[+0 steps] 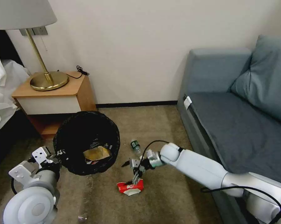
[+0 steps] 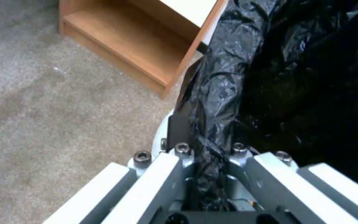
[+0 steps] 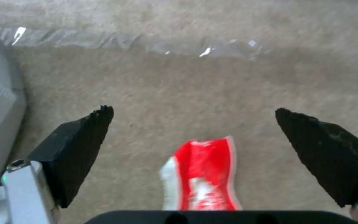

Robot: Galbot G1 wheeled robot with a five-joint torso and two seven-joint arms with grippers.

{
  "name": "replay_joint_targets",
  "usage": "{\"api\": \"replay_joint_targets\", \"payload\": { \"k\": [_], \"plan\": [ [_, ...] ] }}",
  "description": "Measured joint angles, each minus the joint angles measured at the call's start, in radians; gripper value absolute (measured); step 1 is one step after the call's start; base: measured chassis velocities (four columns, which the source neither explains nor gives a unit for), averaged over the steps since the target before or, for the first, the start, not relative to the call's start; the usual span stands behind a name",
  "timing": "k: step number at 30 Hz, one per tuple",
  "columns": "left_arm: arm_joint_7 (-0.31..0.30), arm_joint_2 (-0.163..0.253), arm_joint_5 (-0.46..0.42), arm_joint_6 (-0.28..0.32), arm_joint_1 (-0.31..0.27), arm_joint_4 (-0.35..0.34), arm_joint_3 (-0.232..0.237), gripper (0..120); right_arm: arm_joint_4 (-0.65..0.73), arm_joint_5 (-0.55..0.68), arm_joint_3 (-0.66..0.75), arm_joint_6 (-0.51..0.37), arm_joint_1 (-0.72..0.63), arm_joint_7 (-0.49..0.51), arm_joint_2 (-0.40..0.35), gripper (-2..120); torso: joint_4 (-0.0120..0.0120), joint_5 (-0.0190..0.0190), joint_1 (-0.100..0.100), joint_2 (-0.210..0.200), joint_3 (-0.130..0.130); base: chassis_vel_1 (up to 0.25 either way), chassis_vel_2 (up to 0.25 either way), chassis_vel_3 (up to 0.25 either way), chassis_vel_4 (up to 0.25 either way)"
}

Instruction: Pick up the trash bin, then pick up the garbage on the floor and place it into the trash bin.

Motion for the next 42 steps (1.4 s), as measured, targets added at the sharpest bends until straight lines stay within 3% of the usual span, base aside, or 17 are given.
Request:
{"api": "replay_joint_targets", "payload": {
  "k": [11, 20, 25, 32, 42],
  "plan": [
    [0.004, -0.006, 0.007, -0.002, 0.003, -0.001, 0.002, 1, 0.022, 0.013, -0.024, -0.035, -0.045, 0.032, -0.020, 100, 0.0002, 0.0000, 0.000, 0.000, 0.000, 0.000, 0.000, 0.000, 0.000],
    [0.006, -0.007, 0.010, -0.004, 0.016, -0.017, -0.002, 1, -0.017, -0.007, -0.033, -0.039, -0.059, 0.079, 0.013, 100, 0.0002, 0.0000, 0.000, 0.000, 0.000, 0.000, 0.000, 0.000, 0.000],
    [0.006, -0.007, 0.009, -0.004, 0.017, -0.023, -0.003, 1, -0.044, -0.036, -0.036, -0.033, -0.062, 0.089, 0.041, 100, 0.0002, 0.0000, 0.000, 0.000, 0.000, 0.000, 0.000, 0.000, 0.000],
    [0.005, -0.006, 0.008, -0.004, 0.021, -0.028, -0.003, 1, -0.091, -0.166, -0.025, -0.023, -0.064, 0.135, 0.074, 100, 0.0002, 0.0000, 0.000, 0.000, 0.000, 0.000, 0.000, 0.000, 0.000],
    [0.004, -0.003, 0.007, -0.006, 0.019, -0.027, -0.001, 1, -0.150, -0.204, -0.017, -0.026, -0.064, 0.160, 0.102, 99, 0.0002, 0.0000, 0.000, 0.000, 0.000, 0.000, 0.000, 0.000, 0.000]
  ]
}}
